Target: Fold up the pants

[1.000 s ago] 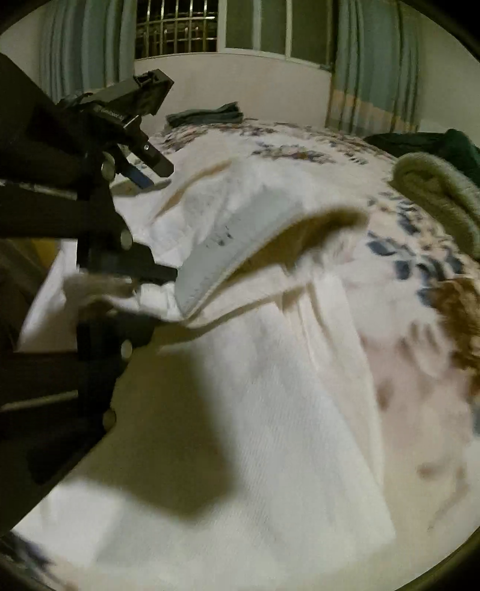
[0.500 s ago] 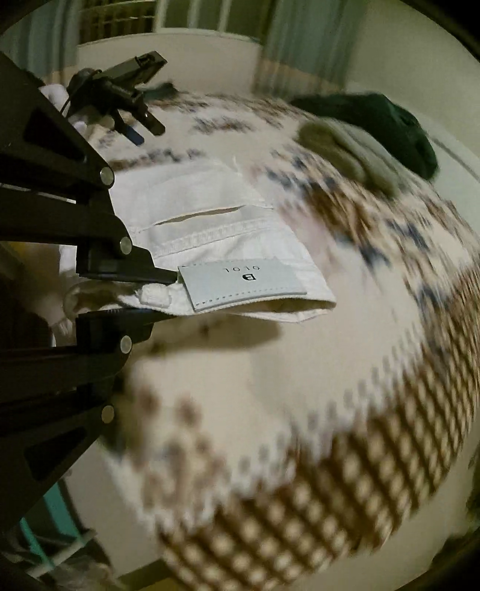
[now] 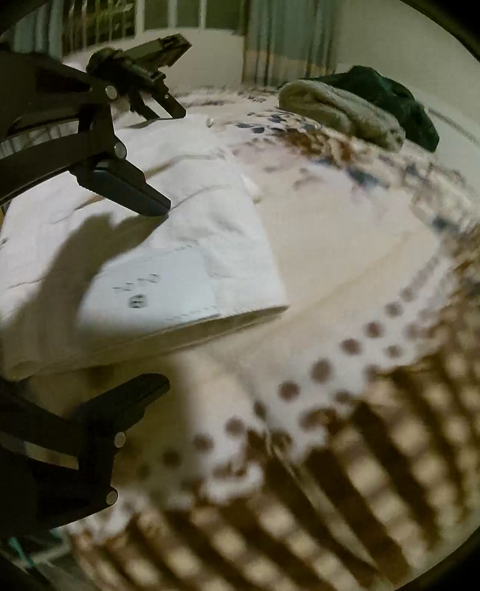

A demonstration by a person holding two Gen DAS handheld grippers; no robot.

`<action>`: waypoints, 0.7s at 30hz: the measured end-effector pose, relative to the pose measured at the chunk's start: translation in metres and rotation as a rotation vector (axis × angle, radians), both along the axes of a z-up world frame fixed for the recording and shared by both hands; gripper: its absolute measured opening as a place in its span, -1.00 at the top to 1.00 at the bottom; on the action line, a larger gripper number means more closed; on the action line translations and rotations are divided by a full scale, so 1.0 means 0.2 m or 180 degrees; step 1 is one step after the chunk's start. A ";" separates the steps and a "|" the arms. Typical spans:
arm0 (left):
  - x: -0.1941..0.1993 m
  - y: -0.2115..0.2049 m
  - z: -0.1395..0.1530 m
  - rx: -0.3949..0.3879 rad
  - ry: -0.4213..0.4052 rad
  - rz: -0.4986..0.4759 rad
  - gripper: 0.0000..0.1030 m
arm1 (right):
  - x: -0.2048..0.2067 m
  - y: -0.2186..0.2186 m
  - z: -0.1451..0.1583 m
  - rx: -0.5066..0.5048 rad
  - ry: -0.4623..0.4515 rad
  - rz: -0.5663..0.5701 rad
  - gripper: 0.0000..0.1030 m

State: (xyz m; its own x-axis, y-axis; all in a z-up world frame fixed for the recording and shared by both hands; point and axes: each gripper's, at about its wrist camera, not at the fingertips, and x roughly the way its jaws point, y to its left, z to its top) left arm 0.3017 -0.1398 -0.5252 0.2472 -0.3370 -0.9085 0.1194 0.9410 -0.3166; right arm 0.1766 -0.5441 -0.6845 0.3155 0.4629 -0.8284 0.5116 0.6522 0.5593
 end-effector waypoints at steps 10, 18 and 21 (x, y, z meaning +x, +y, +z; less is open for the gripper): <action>0.04 0.00 0.01 -0.0298 0.0127 -0.0067 -0.99 | 0.04 0.01 0.30 -0.0624 -0.0496 0.0047 0.87; 0.11 0.02 -0.04 -0.0482 0.0052 0.0059 0.44 | 0.08 -0.06 0.34 -0.0750 -0.0500 0.0053 0.87; 0.14 0.05 -0.11 -0.0568 0.0069 0.0052 0.51 | 0.12 -0.06 0.26 -0.0704 -0.0409 0.0056 0.87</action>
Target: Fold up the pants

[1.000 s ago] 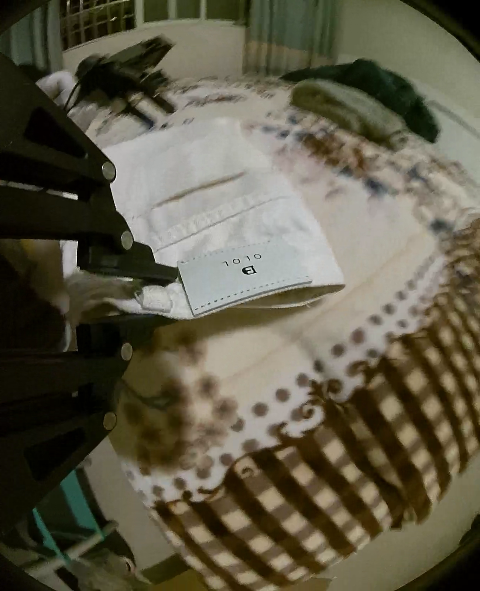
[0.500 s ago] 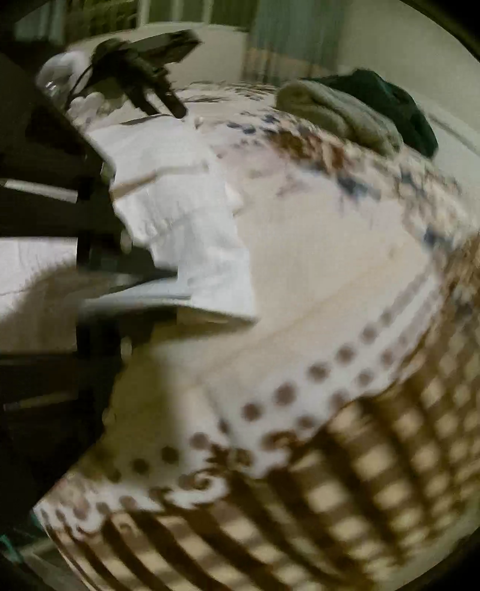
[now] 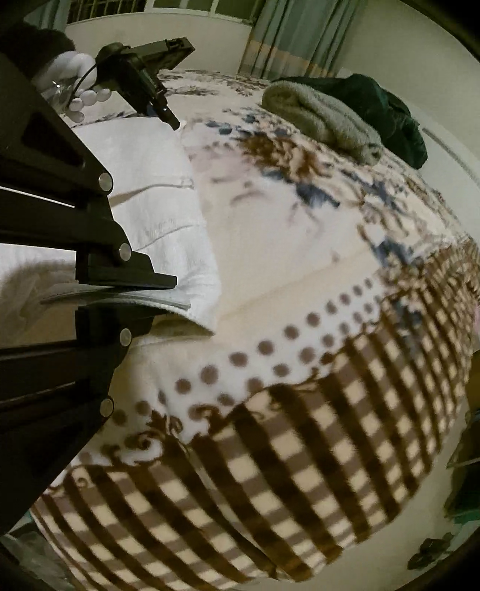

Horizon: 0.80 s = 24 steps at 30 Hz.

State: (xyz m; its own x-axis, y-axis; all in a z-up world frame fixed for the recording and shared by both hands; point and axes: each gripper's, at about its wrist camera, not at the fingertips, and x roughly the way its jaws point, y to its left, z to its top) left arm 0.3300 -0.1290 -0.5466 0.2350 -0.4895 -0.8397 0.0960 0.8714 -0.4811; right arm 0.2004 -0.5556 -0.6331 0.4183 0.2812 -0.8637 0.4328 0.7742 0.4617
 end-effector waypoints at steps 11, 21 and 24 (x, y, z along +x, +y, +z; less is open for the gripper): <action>-0.26 0.11 0.26 -0.0250 0.0172 0.0054 -0.75 | -0.32 -0.03 0.05 0.0753 0.0293 -0.0210 -0.96; -0.61 0.05 -0.05 -0.0291 0.0811 0.0136 -0.75 | -0.57 0.27 -0.30 0.1613 0.0265 -0.0572 -0.75; -0.60 0.01 -0.14 -0.0323 0.0835 0.0123 -0.80 | -0.53 0.29 -0.43 0.1757 0.0074 -0.0849 -0.68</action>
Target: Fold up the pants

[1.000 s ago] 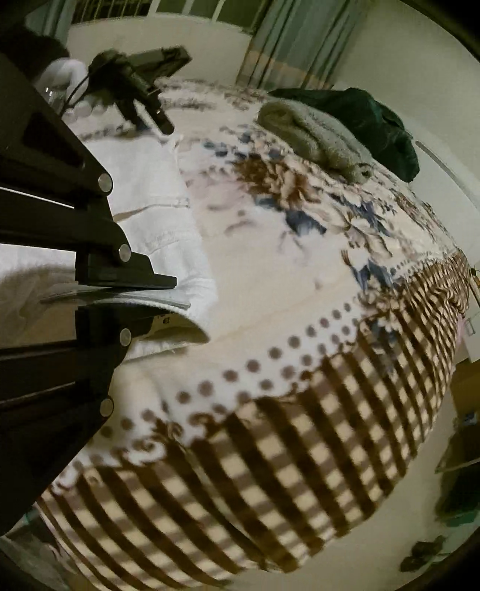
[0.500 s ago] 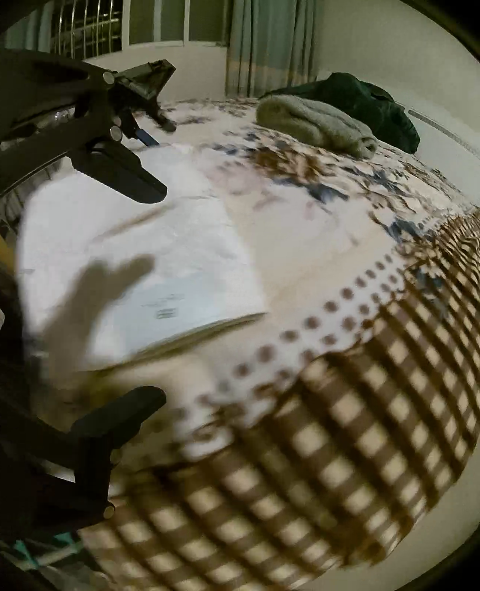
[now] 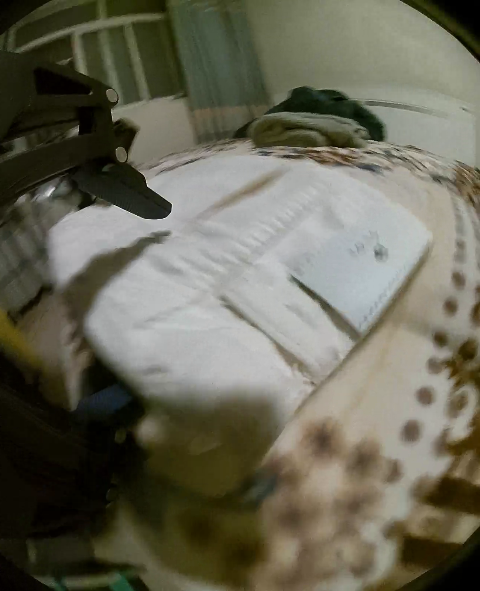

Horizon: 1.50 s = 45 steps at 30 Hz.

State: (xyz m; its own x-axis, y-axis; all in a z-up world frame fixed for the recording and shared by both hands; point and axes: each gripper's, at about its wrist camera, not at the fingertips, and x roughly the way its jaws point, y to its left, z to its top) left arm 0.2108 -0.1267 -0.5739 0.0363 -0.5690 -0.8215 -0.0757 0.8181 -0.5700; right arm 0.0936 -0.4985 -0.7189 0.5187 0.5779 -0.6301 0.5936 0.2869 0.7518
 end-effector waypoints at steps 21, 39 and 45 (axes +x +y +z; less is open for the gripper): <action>-0.01 0.01 0.17 -0.0346 -0.0587 -0.0100 0.49 | 0.09 0.14 0.17 -0.0346 -0.0283 0.0146 0.49; 0.21 0.08 0.96 -0.0564 -0.0979 0.0055 0.52 | 0.37 0.19 1.04 -0.0488 -0.0810 0.0457 0.53; 0.62 0.18 1.16 -0.0627 -0.1224 0.0179 0.52 | 0.80 0.30 1.30 -0.0495 -0.1132 0.0426 0.53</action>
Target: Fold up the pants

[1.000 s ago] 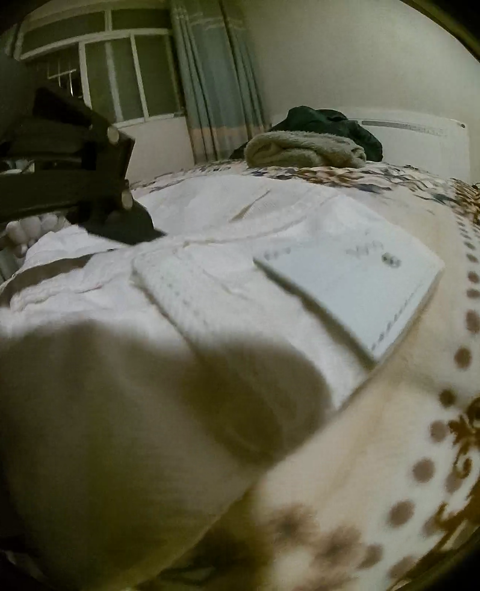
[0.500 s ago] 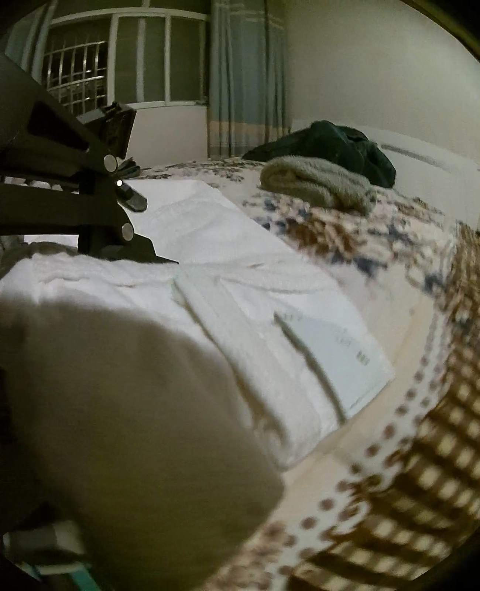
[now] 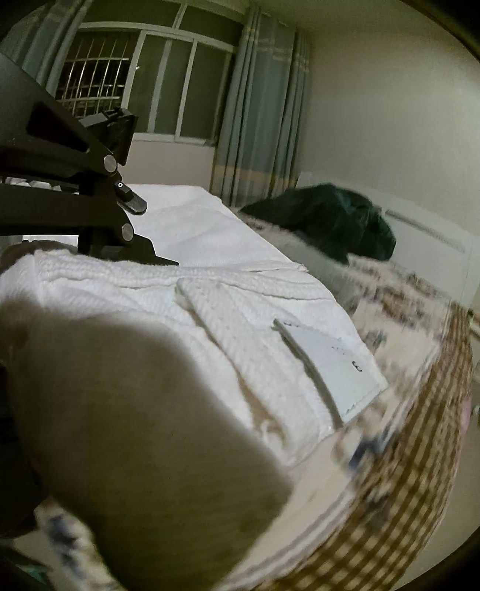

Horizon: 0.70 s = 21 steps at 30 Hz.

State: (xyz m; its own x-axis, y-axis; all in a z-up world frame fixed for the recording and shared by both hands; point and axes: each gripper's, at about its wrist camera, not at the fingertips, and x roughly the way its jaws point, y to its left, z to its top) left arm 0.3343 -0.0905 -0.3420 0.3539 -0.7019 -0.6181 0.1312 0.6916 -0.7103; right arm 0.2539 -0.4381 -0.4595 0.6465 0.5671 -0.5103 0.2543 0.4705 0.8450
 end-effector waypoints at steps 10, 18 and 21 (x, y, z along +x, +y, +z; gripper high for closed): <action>1.07 0.25 0.07 -0.0028 -0.0299 0.0029 0.52 | 1.12 0.28 0.08 -0.0005 -0.0356 -0.0093 0.53; 1.84 0.37 -0.27 -0.0038 -0.0203 0.0027 0.52 | 1.98 0.44 -0.19 -0.0075 -0.0406 -0.0134 0.53; 2.04 0.39 -0.45 0.0035 -0.0077 -0.0004 0.52 | 2.20 0.47 -0.35 -0.0133 -0.0317 -0.0117 0.53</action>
